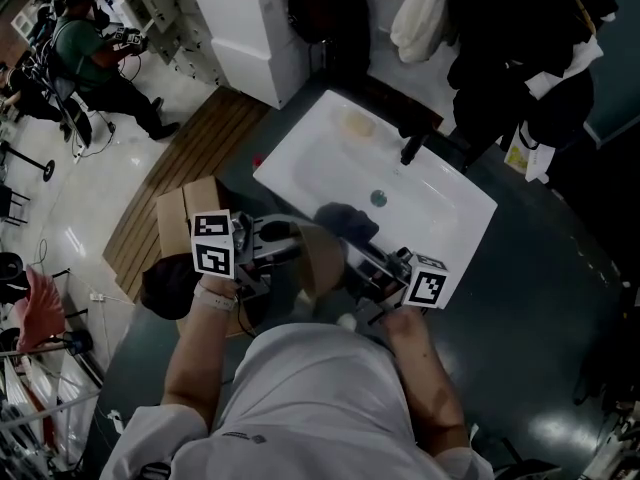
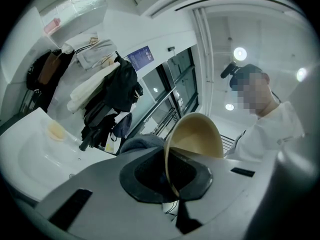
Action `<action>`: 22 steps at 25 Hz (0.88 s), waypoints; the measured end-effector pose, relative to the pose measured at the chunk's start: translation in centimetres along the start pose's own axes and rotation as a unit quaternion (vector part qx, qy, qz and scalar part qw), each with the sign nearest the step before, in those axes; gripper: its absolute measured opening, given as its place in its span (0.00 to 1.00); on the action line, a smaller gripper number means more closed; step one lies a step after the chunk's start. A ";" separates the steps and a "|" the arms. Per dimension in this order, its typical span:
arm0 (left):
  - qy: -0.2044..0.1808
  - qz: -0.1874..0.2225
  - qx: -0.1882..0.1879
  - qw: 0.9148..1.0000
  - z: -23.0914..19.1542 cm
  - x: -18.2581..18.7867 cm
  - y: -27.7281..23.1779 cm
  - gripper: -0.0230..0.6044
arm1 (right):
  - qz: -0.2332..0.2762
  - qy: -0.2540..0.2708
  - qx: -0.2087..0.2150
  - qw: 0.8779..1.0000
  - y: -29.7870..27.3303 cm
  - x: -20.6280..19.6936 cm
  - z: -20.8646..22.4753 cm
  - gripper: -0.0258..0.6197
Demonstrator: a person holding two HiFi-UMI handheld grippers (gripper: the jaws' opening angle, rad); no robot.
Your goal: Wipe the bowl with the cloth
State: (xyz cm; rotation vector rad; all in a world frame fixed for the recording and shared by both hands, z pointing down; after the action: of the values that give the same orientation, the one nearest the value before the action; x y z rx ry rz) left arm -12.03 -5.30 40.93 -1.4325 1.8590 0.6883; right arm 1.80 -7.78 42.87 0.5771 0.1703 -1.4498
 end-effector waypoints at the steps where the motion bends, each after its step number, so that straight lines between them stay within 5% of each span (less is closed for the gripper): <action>1: 0.001 -0.002 0.001 1.000 -0.1 -0.1 0.0 0.07 | 0.003 -0.004 0.002 1.000 0.0 -0.1 0.0 0.17; 22: 0.021 -0.030 0.066 0.997 -2.0 -1.5 0.5 0.07 | 0.035 -0.006 0.028 0.999 1.7 -0.7 -2.1 0.17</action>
State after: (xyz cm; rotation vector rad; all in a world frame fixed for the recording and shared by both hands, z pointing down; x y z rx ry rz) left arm -12.64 -5.73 43.33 -1.4206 1.8503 0.5007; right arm 3.79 -6.16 41.88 0.6135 0.0991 -1.3940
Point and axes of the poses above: the fingertips, and each gripper's own axes: y backward along the fingers, z to its right, x out of its top, the point moved 6 cm from there along y, backward along the fingers, and after that the axes turned 10 degrees about -z, right-handed, at the moved point
